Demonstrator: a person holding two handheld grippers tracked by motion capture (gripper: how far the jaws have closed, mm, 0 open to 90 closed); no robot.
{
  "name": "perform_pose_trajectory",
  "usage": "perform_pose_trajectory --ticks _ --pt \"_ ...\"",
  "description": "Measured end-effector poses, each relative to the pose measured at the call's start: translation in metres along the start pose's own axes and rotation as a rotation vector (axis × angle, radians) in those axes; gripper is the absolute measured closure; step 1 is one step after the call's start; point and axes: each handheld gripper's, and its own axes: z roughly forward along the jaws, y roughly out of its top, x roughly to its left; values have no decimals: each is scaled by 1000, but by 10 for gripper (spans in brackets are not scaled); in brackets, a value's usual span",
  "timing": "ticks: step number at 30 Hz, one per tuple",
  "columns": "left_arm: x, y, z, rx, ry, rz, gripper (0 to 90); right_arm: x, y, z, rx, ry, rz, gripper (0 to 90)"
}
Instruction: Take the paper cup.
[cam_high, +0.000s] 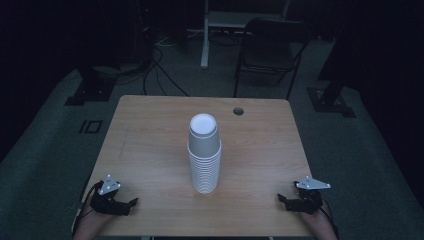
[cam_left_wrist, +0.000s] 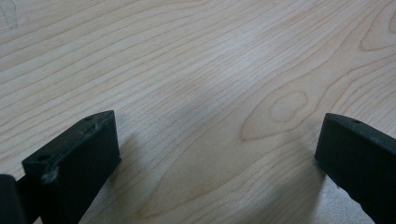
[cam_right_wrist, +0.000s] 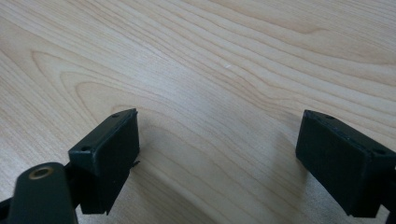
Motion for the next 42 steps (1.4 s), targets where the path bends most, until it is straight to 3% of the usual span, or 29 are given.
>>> perform_pose_trajectory --ticks 17,25,27,29,33,35,36,38,39,40,42 --pt "1 0 -2 11 -8 11 2 0 0 0 1 0 0 127" --pt "-4 8 0 6 -44 17 2 0 0 0 1 1 -1 127" --pt "-6 11 -1 -16 -76 13 2 0 0 0 1 0 0 127" --pt "-8 14 -2 -32 -62 20 2 0 0 0 1 1 0 127" --pt "-11 22 -5 -60 -95 21 2 0 0 0 1 0 0 127" --pt "-15 32 -9 -105 -133 24 2 0 0 0 1 0 0 127" --pt "-18 36 -10 -117 -118 36 2 0 0 0 1 0 0 127" --pt "-22 44 -11 -129 -147 46 2 0 0 0 1 0 0 127" --pt "-22 44 -11 -129 -147 46 2 0 0 0 1 0 0 127" --pt "-27 51 -11 -127 -152 77 2 0 0 0 1 0 0 127" --pt "-32 59 -11 -144 -164 81 2 0 0 0 1 0 0 127"
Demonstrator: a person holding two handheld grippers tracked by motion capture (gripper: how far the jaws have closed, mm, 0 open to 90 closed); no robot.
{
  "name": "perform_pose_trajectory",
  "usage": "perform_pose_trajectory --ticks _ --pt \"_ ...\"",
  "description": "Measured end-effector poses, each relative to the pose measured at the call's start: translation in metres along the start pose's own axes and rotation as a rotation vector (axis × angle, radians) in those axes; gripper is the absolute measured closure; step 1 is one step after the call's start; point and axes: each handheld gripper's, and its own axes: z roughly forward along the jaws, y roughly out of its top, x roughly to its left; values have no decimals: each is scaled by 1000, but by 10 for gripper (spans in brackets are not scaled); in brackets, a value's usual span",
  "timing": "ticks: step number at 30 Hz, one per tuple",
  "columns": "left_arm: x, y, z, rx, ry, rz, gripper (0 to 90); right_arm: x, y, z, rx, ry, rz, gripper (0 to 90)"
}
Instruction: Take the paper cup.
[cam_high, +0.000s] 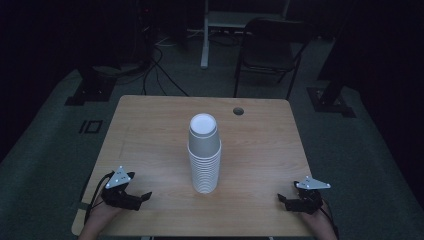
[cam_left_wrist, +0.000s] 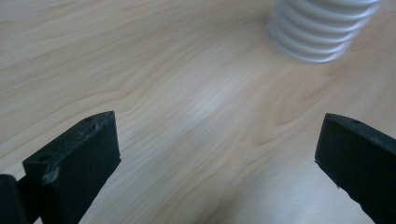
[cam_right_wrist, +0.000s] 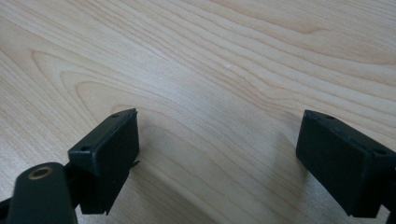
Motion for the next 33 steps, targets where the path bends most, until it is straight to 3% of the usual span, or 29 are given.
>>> perform_pose_trajectory --ticks 3,6,7,8,9,10,12,13,15,24,33 --pt "-4 9 1 -22 -23 16 2 0 0 0 0 0 0 127" --pt "-7 15 2 -19 -9 32 3 0 0 0 0 0 0 127" --pt "-10 22 3 -29 -45 34 2 0 0 0 0 0 0 127" --pt "-12 26 3 -16 -13 68 2 0 0 0 0 0 0 127" --pt "-12 26 3 -16 -13 68 2 0 0 0 0 0 0 127" --pt "-14 32 3 -39 -50 61 2 0 0 0 0 0 0 127" --pt "-15 36 3 -38 -31 78 2 0 0 0 1 0 1 127" --pt "-16 42 1 -76 -77 62 2 0 0 0 0 0 0 127" --pt "-17 46 1 -72 -61 80 2 0 0 0 0 0 -1 127" --pt "-22 78 3 -110 -114 113 2 0 0 0 1 -1 0 127" --pt "-30 98 12 -129 -141 147 2 0 0 0 1 -1 0 127"
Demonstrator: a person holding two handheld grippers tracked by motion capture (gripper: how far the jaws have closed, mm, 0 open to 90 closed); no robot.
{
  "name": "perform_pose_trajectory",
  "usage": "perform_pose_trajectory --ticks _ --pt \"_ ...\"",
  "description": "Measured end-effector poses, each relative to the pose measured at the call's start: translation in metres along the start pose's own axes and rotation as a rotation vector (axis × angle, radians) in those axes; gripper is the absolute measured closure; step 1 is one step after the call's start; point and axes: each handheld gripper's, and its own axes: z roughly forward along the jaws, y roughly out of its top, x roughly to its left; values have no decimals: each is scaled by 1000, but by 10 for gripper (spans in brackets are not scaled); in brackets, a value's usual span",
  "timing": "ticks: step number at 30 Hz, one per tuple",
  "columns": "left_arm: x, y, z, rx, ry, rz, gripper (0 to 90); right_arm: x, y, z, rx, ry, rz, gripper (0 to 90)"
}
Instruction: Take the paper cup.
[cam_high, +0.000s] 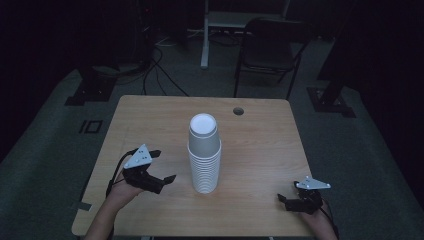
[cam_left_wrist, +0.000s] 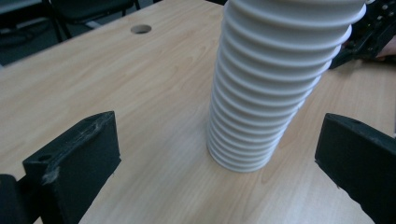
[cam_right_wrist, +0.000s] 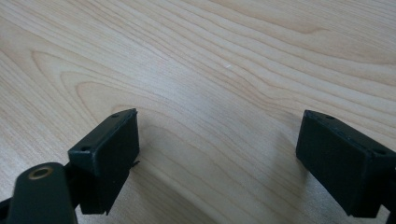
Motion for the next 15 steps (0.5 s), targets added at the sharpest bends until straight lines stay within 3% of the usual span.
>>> perform_pose_trajectory --ticks 2,7,15 --pt "0 6 5 -17 -44 -20 2 0 0 0 0 0 0 127" --pt "-7 22 9 -20 -41 31 2 0 0 0 0 0 0 127" --pt "-10 43 11 -77 -91 39 2 0 0 0 0 0 0 127"
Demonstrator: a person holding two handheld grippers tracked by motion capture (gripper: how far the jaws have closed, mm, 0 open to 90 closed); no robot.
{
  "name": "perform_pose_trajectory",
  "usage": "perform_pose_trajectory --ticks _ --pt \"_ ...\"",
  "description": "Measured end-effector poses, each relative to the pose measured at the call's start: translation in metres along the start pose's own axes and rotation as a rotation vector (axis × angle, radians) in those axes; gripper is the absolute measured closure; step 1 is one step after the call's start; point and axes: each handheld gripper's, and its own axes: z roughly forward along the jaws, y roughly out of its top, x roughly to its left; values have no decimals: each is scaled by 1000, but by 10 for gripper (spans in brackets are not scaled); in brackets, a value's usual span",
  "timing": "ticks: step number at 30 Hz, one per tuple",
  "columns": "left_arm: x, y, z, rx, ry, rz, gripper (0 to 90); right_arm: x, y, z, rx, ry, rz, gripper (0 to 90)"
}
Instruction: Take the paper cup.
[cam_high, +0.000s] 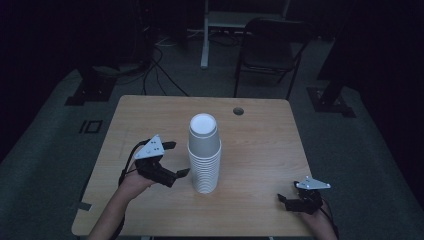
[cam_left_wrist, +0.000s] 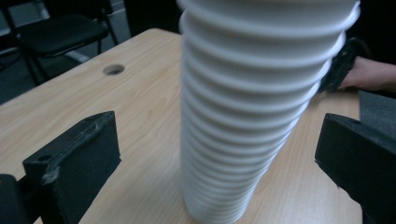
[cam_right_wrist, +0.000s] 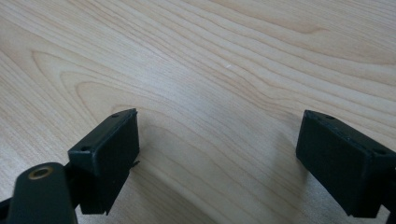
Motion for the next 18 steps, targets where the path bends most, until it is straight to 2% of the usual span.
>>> perform_pose_trajectory --ticks 1,4,6,9,13,17,18 --pt "-2 5 2 -8 -8 16 2 0 0 0 0 0 -1 127" --pt "-2 10 4 -23 -20 13 2 0 0 0 0 1 0 127" --pt "-3 15 8 -12 -31 34 2 0 0 0 0 1 -1 128" --pt "-2 18 10 -23 -41 25 2 0 0 0 1 1 -2 128" --pt "-4 26 12 -59 -56 36 2 0 0 0 1 2 -3 128" --pt "-5 31 18 -72 -86 42 2 0 0 0 1 2 -2 128" --pt "-4 31 20 -80 -104 24 2 0 0 0 1 2 -3 128"
